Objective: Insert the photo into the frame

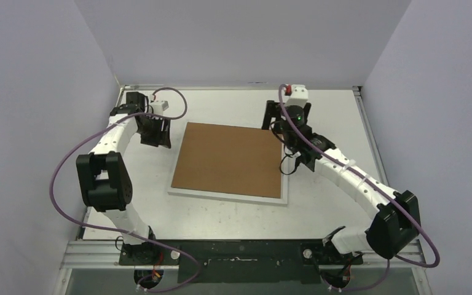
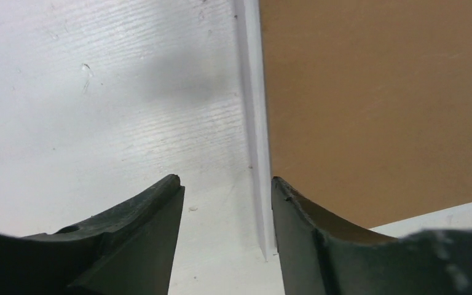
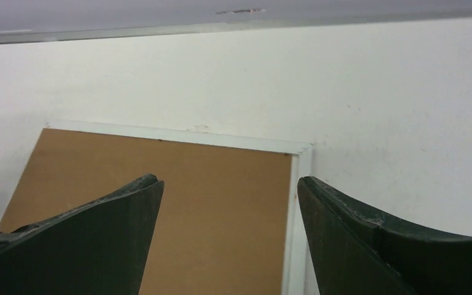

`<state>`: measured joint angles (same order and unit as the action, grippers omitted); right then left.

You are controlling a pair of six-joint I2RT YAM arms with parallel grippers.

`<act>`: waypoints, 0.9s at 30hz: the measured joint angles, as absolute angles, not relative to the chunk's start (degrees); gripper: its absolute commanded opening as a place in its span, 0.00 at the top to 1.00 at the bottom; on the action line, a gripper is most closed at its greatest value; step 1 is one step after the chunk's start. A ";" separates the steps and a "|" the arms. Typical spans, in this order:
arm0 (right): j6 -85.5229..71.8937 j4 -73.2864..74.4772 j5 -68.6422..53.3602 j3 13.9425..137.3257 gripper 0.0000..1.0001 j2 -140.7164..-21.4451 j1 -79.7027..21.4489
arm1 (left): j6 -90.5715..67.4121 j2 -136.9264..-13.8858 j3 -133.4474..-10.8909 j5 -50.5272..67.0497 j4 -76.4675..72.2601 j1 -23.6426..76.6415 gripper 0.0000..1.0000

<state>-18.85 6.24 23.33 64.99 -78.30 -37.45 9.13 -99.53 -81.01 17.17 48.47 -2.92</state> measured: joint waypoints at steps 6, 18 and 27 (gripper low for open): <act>-24.88 11.09 13.28 58.78 0.19 -79.50 -23.51 | 11.20 -102.24 -79.00 12.67 46.78 -2.07 0.75; -31.51 10.87 -0.93 52.25 0.23 -87.33 -14.70 | 11.49 -102.26 -72.38 7.05 41.50 5.72 0.86; -38.13 4.21 -11.07 47.86 0.29 -93.78 -6.33 | 10.59 -103.50 -71.81 5.08 38.33 6.50 0.85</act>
